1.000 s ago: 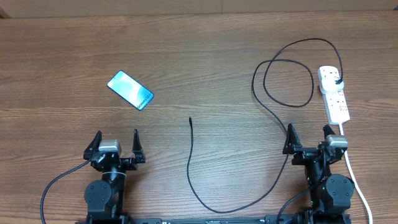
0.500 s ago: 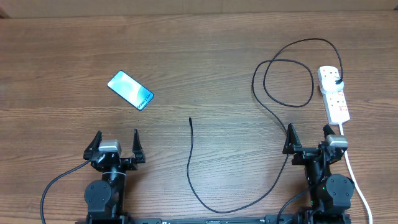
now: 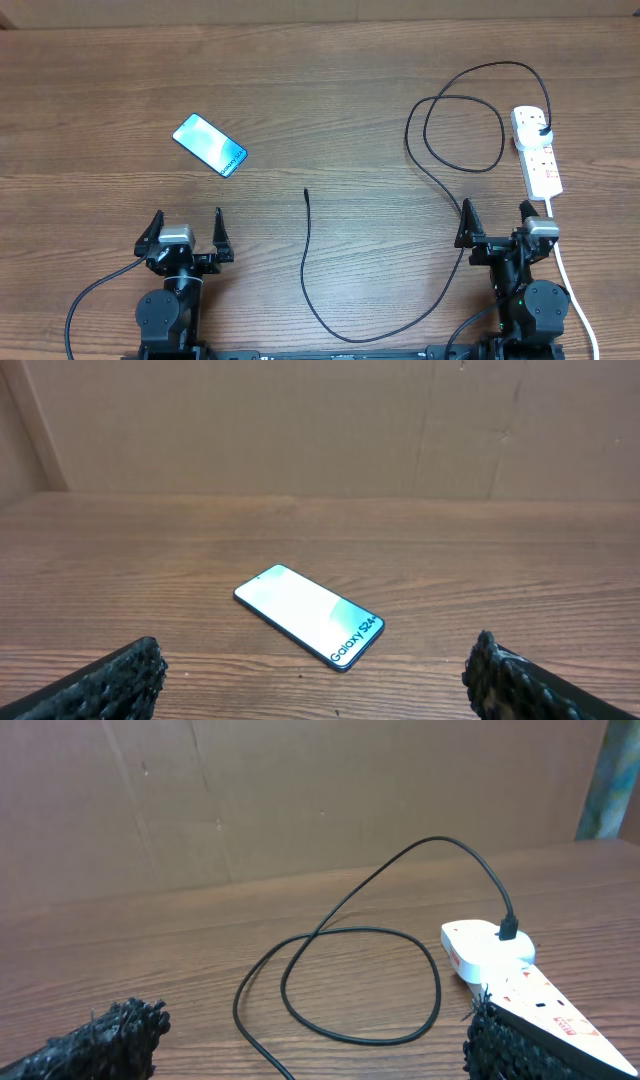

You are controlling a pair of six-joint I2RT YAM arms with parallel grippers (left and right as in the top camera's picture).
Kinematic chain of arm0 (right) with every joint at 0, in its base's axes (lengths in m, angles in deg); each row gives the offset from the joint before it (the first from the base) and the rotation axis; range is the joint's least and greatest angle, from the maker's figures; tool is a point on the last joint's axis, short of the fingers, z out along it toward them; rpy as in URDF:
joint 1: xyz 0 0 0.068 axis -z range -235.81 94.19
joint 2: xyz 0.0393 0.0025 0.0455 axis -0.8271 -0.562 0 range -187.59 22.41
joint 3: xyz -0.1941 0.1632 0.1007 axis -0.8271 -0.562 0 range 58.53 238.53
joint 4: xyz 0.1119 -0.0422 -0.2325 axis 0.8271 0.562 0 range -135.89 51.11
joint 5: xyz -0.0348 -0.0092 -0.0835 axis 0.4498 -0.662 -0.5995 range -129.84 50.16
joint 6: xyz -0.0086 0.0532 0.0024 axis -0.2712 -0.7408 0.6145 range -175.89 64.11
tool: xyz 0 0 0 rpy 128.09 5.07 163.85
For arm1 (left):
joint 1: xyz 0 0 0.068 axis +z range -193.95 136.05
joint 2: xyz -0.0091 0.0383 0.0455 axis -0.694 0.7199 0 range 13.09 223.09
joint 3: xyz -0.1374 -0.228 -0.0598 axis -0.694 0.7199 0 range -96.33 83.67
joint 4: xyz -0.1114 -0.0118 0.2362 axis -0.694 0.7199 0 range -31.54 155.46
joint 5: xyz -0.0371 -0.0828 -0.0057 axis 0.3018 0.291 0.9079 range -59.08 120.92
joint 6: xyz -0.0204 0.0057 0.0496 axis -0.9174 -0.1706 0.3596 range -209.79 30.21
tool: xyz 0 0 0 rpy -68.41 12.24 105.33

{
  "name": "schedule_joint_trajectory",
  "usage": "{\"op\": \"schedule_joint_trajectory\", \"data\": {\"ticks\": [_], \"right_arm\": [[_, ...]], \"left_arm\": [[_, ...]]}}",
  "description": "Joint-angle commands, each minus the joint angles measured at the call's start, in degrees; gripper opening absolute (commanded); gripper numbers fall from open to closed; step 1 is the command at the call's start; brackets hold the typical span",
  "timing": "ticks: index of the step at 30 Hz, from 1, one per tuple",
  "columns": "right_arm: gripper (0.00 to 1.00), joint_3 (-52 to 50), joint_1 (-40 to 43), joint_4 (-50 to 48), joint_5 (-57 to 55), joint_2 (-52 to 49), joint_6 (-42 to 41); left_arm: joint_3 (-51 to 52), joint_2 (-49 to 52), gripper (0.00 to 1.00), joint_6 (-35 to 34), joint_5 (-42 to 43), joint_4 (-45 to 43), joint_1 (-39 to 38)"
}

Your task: Plug charger to phone and switch on socket

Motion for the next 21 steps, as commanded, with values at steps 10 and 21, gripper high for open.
{"op": "schedule_joint_trajectory", "data": {"ticks": [10,21], "right_arm": [[1.00,-0.5,-0.3,-0.3,-0.3,0.5,0.4],[1.00,-0.5,-0.3,-0.3,-0.3,0.5,0.3]], "left_arm": [[-0.1,-0.6,1.00,1.6,1.7,0.0,-0.1],[-5.6,-0.5,1.00,-1.2,2.6,3.2,-0.1]]}}
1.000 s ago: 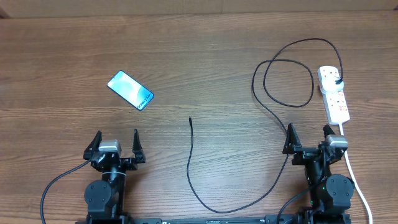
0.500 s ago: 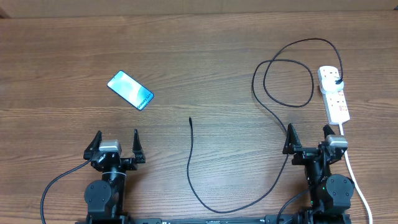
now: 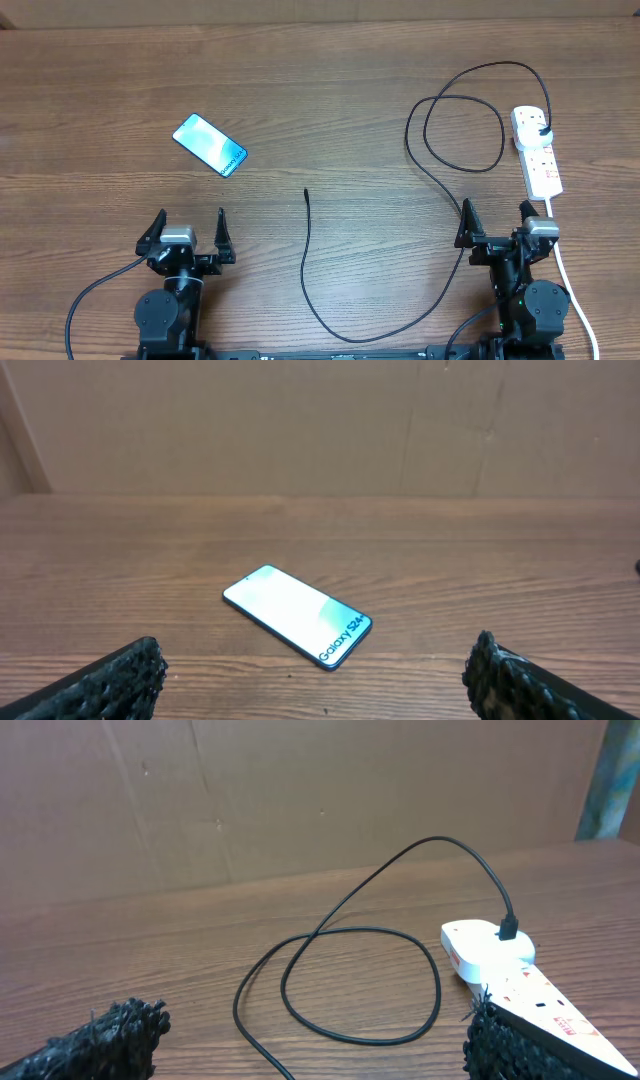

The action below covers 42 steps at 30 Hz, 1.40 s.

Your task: Plug charger to phone and switch on socket

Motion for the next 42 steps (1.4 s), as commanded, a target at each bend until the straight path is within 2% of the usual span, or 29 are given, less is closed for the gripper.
{"op": "schedule_joint_trajectory", "data": {"ticks": [1,5,9,17,24,33,42], "right_arm": [[1.00,-0.5,-0.3,-0.3,-0.3,0.5,0.3],[1.00,-0.5,-0.3,-0.3,-0.3,0.5,0.3],[1.00,-0.5,-0.3,-0.3,-0.3,0.5,0.3],[1.00,-0.5,-0.3,-0.3,-0.3,0.5,0.3],[1.00,-0.5,-0.3,-0.3,-0.3,0.5,0.3],[1.00,-0.5,-0.3,-0.3,-0.3,0.5,0.3],[1.00,-0.5,-0.3,-0.3,-0.3,0.5,0.3]], "left_arm": [[-5.3,-0.5,1.00,-1.2,0.8,2.9,-0.1],[-9.4,0.9,0.99,-1.2,0.9,7.1,-0.1],[-12.8,4.5,1.00,-2.1,0.8,7.4,-0.1],[-22.7,18.5,1.00,-3.6,0.9,9.2,-0.1],[-36.4,33.4,1.00,-3.6,0.9,16.9,-0.1],[-58.8,50.8,1.00,-6.3,-0.7,31.3,-0.1],[-80.2,67.2,1.00,-6.0,0.1,45.5,-0.1]]}}
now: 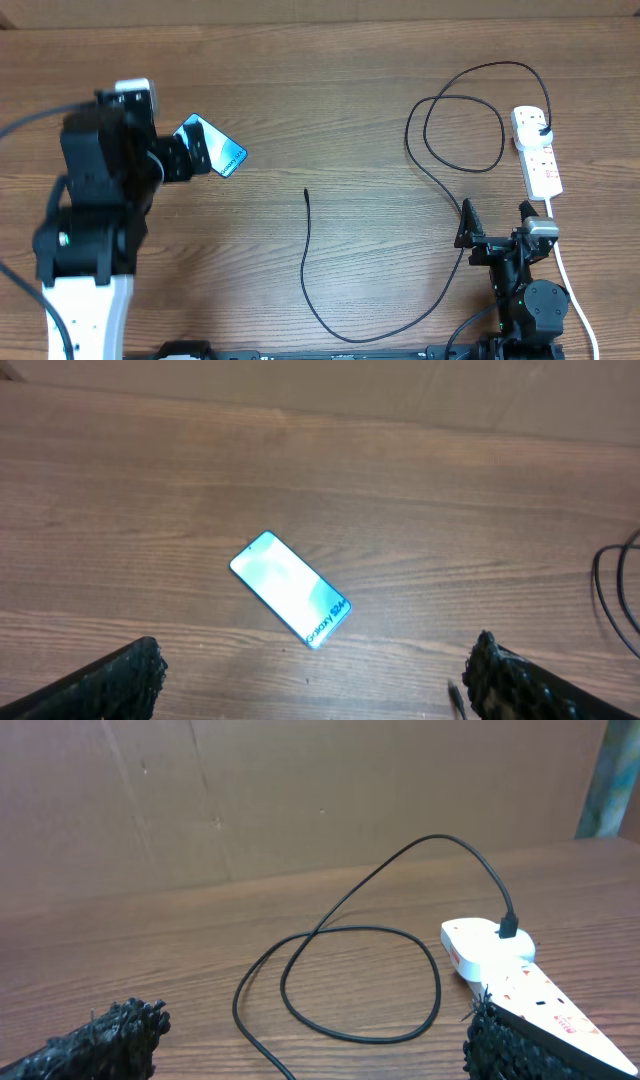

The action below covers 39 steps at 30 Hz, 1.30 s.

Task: Plug charger to phone and switch on socket
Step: 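Move the left gripper forward over the Galaxy phone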

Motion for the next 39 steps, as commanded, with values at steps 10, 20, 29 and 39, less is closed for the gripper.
{"op": "schedule_joint_trajectory", "data": {"ticks": [10,20,29,39], "right_arm": [[1.00,-0.3,-0.3,-0.3,-0.3,0.5,0.4],[1.00,-0.3,-0.3,-0.3,-0.3,0.5,0.4],[1.00,-0.3,-0.3,-0.3,-0.3,0.5,0.4],[1.00,-0.3,-0.3,-0.3,-0.3,0.5,0.4]], "left_arm": [[-7.1,4.9,1.00,-0.7,2.0,3.2,-0.1],[-9.2,4.9,1.00,-9.2,4.8,2.8,-0.1],[-25.0,14.8,1.00,-19.5,-3.2,12.9,-0.1],[-41.5,32.8,1.00,-35.6,-11.4,27.9,-0.2]]}}
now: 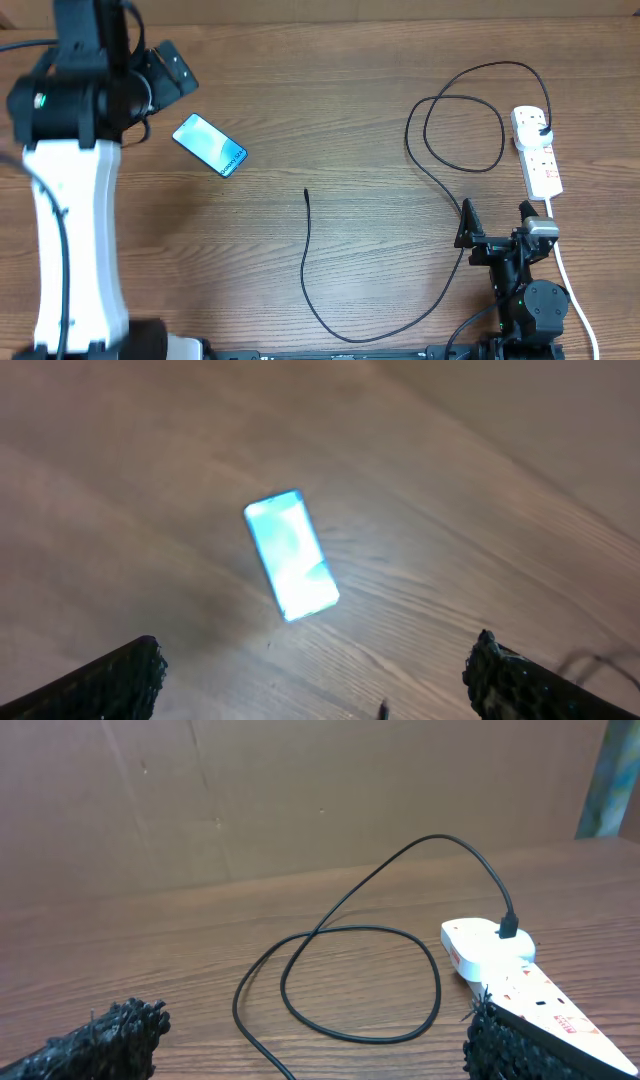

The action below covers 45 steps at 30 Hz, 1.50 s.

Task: Plug charger to phone and switch on socket
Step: 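Move the left gripper forward over the Galaxy phone, then lower the left gripper down onto the phone's screen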

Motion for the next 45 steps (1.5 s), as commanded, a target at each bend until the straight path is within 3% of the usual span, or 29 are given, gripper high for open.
{"op": "schedule_joint_trajectory", "data": {"ticks": [1,8,29,45], "right_arm": [[1.00,-0.3,-0.3,-0.3,-0.3,0.5,0.4],[1.00,-0.3,-0.3,-0.3,-0.3,0.5,0.4],[1.00,-0.3,-0.3,-0.3,-0.3,0.5,0.3],[1.00,-0.3,-0.3,-0.3,-0.3,0.5,0.4]], "left_arm": [[-2.9,3.9,1.00,-9.7,-4.7,1.4,-0.2],[-2.9,12.5,1.00,-14.1,-5.6,3.2,-0.2],[-2.8,31.2,1.00,-14.1,-3.9,1.7,-0.6],[-2.8,37.5,1.00,-14.1,1.1,-8.6,-0.9]]}}
